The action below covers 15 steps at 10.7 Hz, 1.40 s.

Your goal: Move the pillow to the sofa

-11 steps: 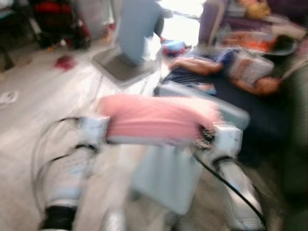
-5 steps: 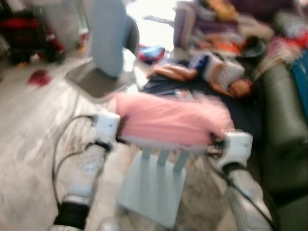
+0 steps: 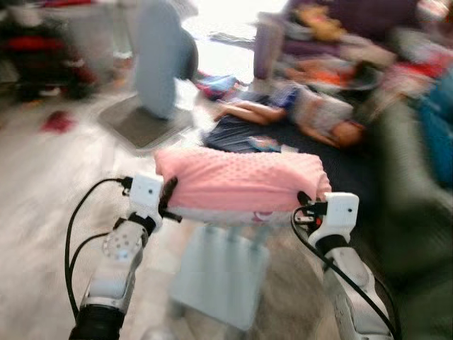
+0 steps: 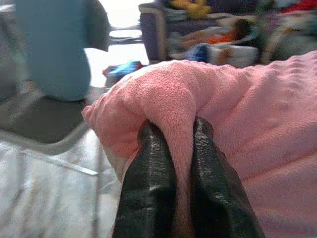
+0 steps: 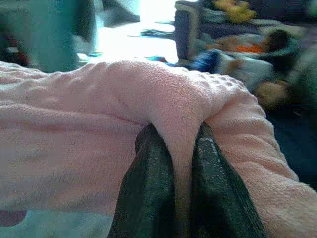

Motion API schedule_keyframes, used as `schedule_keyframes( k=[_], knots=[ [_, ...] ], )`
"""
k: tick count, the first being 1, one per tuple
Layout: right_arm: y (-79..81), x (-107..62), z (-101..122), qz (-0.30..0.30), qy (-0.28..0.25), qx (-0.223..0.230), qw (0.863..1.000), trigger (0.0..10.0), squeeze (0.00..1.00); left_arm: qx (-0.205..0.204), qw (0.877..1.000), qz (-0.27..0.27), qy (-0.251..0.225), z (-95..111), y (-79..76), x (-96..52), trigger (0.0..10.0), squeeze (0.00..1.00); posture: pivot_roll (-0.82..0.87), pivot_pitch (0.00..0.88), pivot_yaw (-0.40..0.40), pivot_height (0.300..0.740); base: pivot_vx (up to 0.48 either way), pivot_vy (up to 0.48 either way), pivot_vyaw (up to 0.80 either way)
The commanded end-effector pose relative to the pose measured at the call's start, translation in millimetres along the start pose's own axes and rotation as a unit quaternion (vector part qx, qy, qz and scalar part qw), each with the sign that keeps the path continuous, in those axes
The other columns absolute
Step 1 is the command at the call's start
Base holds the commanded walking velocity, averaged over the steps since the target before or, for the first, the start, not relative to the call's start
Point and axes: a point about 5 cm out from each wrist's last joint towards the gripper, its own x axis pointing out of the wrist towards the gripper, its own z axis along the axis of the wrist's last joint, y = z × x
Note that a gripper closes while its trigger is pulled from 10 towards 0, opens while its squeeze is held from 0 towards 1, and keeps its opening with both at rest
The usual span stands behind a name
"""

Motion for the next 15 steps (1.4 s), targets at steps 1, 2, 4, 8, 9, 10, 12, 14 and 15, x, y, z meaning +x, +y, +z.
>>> schedule_keyframes(
  k=[1, 2, 4, 8, 9, 10, 12, 14, 15],
  knots=[
    [-7.1, -1.3, 0.5, -0.017, 0.002, -0.002, 1.000, 10.0, 0.00, -0.001, 1.000, -0.005, -0.005, 3.6, -0.2, -0.6, 10.0, 0.00, -0.02, 0.038, -0.051, 0.740, -0.274, 0.000, -0.74],
    [-7.7, -1.9, 0.1, -0.020, 0.004, 0.000, 1.000, 10.0, 0.00, -0.001, 1.000, -0.008, -0.003, 3.2, -0.9, -1.1, 10.0, 0.00, -0.02, 0.041, -0.050, 0.740, -0.285, 0.289, 0.00],
    [-3.1, -2.8, -2.8, -0.010, 0.012, -0.003, 1.000, 10.0, 0.00, 0.000, 1.000, -0.007, -0.002, 3.1, -1.6, -2.2, 10.0, 0.00, -0.02, 0.047, -0.052, 0.740, -0.285, 0.291, 0.00],
    [-4.4, -2.7, -0.3, -0.011, 0.006, 0.002, 1.000, 10.0, 0.00, -0.004, 1.000, -0.015, 0.004, 0.9, -6.0, -4.1, 10.0, 0.00, -0.03, 0.055, -0.053, 0.740, -0.286, 0.296, -0.48],
    [-4.6, -2.4, 0.2, -0.011, 0.005, 0.003, 1.000, 10.0, 0.00, -0.004, 1.000, -0.015, 0.003, 1.1, -6.3, -3.6, 10.0, 0.00, -0.03, 0.056, -0.053, 0.740, -0.281, 0.304, 0.00],
    [-4.5, -2.2, 0.5, -0.011, 0.004, 0.003, 1.000, 10.0, 0.00, -0.004, 1.000, -0.015, 0.003, 1.2, -6.4, -3.3, 10.0, 0.00, -0.03, 0.056, -0.053, 0.740, -0.285, 0.300, 0.00],
    [-3.9, -1.3, 1.4, -0.010, 0.002, 0.002, 1.000, 10.0, 0.00, -0.005, 1.000, -0.015, 0.004, 1.4, -6.3, -3.0, 10.0, 0.00, -0.02, 0.057, -0.053, 0.740, -0.285, 0.300, 0.00],
    [-3.9, -1.2, 0.2, -0.013, 0.007, 0.003, 1.000, 10.0, 0.00, -0.005, 1.000, -0.016, 0.006, 1.2, -6.6, -3.5, 10.0, 0.00, -0.03, 0.061, -0.052, 0.740, -0.279, 0.302, -0.29],
    [-4.3, -1.1, -0.5, -0.015, 0.011, 0.003, 1.000, 10.0, 0.00, -0.003, 1.000, -0.016, 0.007, 1.0, -6.7, -3.4, 10.0, 0.00, -0.03, 0.065, -0.051, 0.740, -0.270, 0.304, -0.80]
  ],
)
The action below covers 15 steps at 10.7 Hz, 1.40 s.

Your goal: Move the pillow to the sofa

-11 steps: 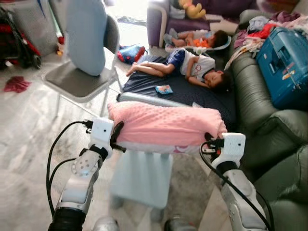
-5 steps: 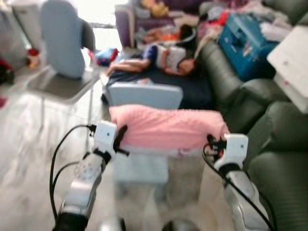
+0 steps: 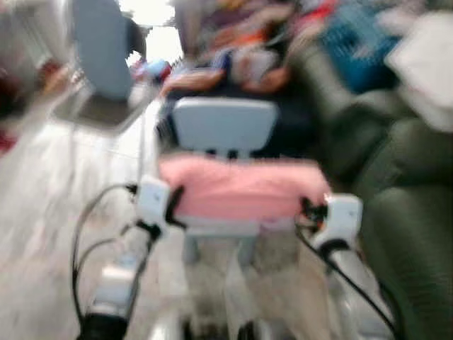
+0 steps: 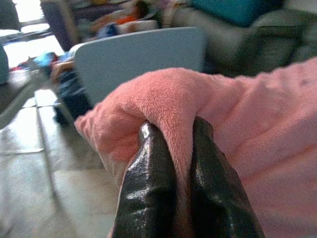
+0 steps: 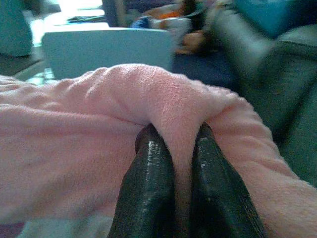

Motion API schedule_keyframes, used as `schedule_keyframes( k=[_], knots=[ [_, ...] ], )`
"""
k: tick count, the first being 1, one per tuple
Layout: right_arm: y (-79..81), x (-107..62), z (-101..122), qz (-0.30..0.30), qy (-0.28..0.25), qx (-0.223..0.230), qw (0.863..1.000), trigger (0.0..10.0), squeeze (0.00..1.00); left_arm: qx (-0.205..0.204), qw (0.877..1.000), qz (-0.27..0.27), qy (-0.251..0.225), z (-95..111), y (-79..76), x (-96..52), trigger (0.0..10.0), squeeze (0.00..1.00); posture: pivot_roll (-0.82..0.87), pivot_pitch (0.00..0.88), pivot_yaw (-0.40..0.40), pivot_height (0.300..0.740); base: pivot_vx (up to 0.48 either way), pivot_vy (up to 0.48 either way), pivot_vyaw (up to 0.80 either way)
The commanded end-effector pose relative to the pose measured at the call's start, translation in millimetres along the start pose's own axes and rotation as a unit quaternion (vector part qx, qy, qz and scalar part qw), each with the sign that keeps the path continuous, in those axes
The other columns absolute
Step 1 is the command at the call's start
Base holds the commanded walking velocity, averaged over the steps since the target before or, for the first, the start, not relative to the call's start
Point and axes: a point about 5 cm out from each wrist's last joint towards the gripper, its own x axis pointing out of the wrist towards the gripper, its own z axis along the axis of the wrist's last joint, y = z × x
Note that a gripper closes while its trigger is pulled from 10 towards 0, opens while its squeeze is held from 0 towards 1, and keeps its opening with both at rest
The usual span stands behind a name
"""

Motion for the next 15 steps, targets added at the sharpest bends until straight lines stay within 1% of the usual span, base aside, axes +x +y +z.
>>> schedule_keyframes(
  k=[1, 2, 4, 6, 7, 8, 9, 12, 15],
  knots=[
    [-0.3, 1.4, 4.7, -0.004, -0.008, 0.000, 1.000, 10.0, 0.00, 0.013, 1.000, 0.013, -0.016, 7.2, 7.2, 1.0, 10.0, 0.00, -0.03, 0.071, -0.050, 0.740, 0.000, 0.000, -0.80],
    [-0.6, 1.8, 4.9, -0.004, -0.008, -0.001, 1.000, 10.0, 0.00, 0.015, 1.000, 0.014, -0.019, 8.0, 7.8, 1.4, 10.0, 0.00, -0.03, 0.072, -0.050, 0.740, 0.000, 0.000, -0.80],
    [0.1, 3.4, 5.4, -0.006, -0.008, -0.002, 1.000, 10.0, 0.00, -0.008, 1.000, 0.006, -0.022, 9.0, 9.5, 0.6, 10.0, 0.00, -0.02, 0.091, -0.050, 0.740, 0.000, 0.000, -0.80],
    [1.6, 2.5, 5.2, -0.009, -0.011, -0.001, 1.000, 10.0, 0.00, -0.019, 0.999, -0.036, -0.022, 7.2, -1.7, -2.2, 10.0, 0.00, -0.02, 0.086, -0.048, 0.740, 0.000, 0.000, -0.80],
    [1.1, 2.4, 5.0, -0.011, -0.010, 0.000, 1.000, 10.0, 0.00, -0.020, 0.999, -0.038, -0.022, 7.2, -2.9, -2.0, 10.0, 0.00, -0.02, 0.086, -0.048, 0.740, 0.000, 0.000, -0.80],
    [-6.5, 4.3, 6.2, -0.025, -0.014, -0.003, 1.000, 10.0, 0.00, -0.034, 0.998, -0.041, -0.024, 7.2, -5.4, 0.4, 10.0, 0.00, -0.03, 0.076, -0.041, 0.740, 0.000, 0.000, -0.80],
    [-9.4, 5.0, 7.9, -0.029, -0.016, -0.003, 0.999, 10.0, 0.00, -0.038, 0.998, -0.047, -0.025, 7.3, -7.2, 1.0, 10.0, 0.00, -0.04, 0.073, -0.044, 0.740, 0.000, 0.000, -0.80],
    [-10.0, 4.3, 8.9, -0.028, -0.017, -0.009, 0.999, 10.0, 0.00, -0.045, 0.997, -0.051, -0.027, 7.5, -8.3, 1.6, 10.0, 0.00, -0.05, 0.076, -0.050, 0.740, 0.000, 0.000, -0.80],
    [-10.1, 3.0, 8.8, -0.031, -0.018, -0.009, 0.999, 10.0, 0.00, -0.048, 0.997, -0.056, -0.026, 7.6, -8.6, 3.3, 10.0, 0.00, -0.06, 0.080, -0.044, 0.740, 0.297, 0.000, -0.80]
  ],
)
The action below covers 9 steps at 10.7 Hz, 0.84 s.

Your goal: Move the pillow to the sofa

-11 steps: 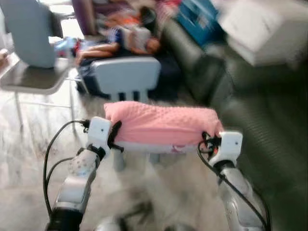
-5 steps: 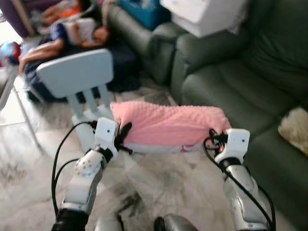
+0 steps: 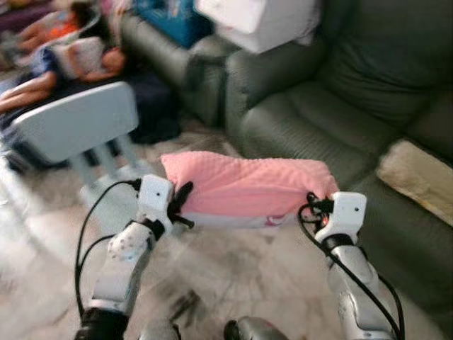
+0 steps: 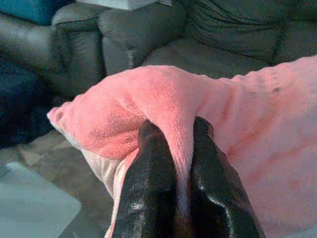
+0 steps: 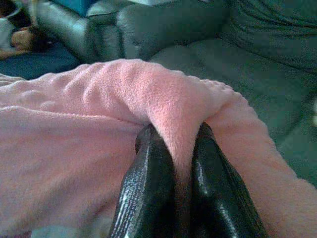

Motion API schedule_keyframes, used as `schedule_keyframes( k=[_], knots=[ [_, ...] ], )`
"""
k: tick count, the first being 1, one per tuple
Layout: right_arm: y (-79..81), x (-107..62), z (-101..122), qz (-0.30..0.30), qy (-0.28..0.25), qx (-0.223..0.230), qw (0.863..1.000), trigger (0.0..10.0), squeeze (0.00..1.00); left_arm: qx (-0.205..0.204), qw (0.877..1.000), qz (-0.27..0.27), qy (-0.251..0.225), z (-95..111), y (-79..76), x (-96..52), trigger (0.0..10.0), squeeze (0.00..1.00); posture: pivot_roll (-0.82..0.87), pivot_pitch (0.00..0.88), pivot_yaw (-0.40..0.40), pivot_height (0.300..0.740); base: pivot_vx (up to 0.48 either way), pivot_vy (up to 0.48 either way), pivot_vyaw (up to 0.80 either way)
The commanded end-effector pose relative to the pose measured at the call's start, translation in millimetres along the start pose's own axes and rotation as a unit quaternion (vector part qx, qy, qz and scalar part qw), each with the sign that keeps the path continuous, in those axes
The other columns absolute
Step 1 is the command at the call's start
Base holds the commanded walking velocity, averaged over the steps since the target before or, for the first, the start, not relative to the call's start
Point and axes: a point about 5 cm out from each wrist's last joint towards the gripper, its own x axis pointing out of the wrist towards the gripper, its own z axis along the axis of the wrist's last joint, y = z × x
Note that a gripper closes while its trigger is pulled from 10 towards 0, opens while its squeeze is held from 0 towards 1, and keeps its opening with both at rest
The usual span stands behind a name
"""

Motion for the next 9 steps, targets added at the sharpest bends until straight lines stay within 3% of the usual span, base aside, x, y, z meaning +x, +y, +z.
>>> schedule_keyframes(
  k=[1, 9],
  knots=[
    [-6.1, -0.7, 5.7, -0.013, -0.013, -0.006, 1.000, 10.0, 0.00, 0.000, 1.000, -0.015, -0.011, 5.7, -4.6, 4.1, 10.0, 0.00, -0.06, 0.080, -0.043, 0.740, 0.319, 0.000, -0.80],
    [-4.8, 0.6, 5.5, -0.013, -0.012, -0.004, 1.000, 10.0, 0.00, -0.001, 1.000, -0.021, -0.010, 5.8, -5.2, 5.5, 10.0, 0.00, -0.06, 0.089, -0.037, 0.740, 0.394, 0.000, -0.61]
  ],
)
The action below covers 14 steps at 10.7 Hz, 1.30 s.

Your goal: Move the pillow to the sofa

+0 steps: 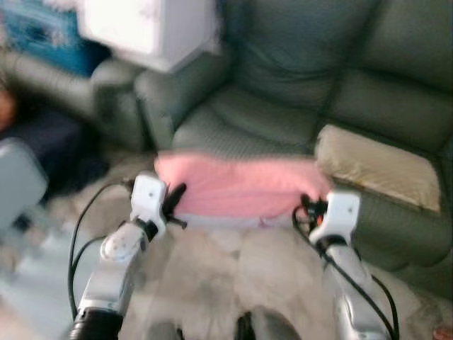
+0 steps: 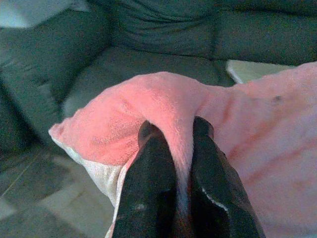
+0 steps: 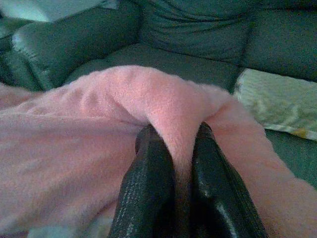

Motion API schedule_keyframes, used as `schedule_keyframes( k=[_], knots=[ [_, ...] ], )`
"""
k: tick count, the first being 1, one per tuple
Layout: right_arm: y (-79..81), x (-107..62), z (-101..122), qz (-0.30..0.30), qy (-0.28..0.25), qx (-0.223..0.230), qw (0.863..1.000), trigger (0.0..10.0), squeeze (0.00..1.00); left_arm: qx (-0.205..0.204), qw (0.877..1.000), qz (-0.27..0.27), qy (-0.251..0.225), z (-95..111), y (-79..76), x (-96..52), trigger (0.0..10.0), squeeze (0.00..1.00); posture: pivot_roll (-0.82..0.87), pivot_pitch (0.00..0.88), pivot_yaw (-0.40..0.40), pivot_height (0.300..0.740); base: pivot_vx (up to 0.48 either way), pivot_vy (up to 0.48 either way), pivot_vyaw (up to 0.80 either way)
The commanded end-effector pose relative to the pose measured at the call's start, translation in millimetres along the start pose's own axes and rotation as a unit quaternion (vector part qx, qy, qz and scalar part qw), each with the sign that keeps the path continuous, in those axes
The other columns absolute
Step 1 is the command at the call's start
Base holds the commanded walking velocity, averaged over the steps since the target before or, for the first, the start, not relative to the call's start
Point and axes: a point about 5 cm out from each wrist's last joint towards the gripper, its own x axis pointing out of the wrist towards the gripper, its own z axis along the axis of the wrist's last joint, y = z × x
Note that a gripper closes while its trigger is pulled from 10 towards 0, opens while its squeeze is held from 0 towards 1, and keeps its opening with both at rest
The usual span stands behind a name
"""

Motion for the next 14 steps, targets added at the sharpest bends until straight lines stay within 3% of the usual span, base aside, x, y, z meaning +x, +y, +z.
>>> schedule_keyframes(
  k=[1, 5, 8, 10, 14],
  knots=[
    [-12.2, -0.6, 5.9, -0.022, -0.012, -0.010, 1.000, 10.0, 0.00, 0.001, 1.000, -0.022, -0.017, 8.3, -11.1, 7.4, 10.0, 0.00, -0.06, 0.089, -0.035, 0.740, 0.439, 0.000, -0.80],
    [-12.2, 0.0, 5.6, -0.024, -0.011, -0.009, 1.000, 10.0, 0.00, -0.001, 1.000, -0.023, -0.017, 8.2, -12.0, 8.7, 10.0, 0.00, -0.06, 0.088, -0.035, 0.740, 0.439, 0.000, -0.80],
    [-12.1, 0.3, 6.1, -0.023, -0.012, -0.009, 1.000, 10.0, 0.00, -0.001, 1.000, -0.024, -0.016, 8.0, -12.6, 9.7, 10.0, 0.00, -0.06, 0.088, -0.035, 0.740, 0.378, 0.294, -0.64],
    [-11.4, 0.4, 6.1, -0.022, -0.012, -0.010, 1.000, 10.0, 0.00, -0.002, 1.000, -0.021, -0.015, 7.9, -12.3, 10.4, 10.0, 0.00, -0.06, 0.089, -0.034, 0.740, 0.311, 0.360, -0.21],
    [-10.3, -0.3, 5.9, -0.019, -0.013, -0.010, 1.000, 10.0, 0.00, -0.001, 1.000, -0.020, -0.009, 6.4, -13.1, 11.0, 10.0, 0.00, -0.07, 0.091, -0.033, 0.740, 0.000, 0.471, 0.00]
  ],
)
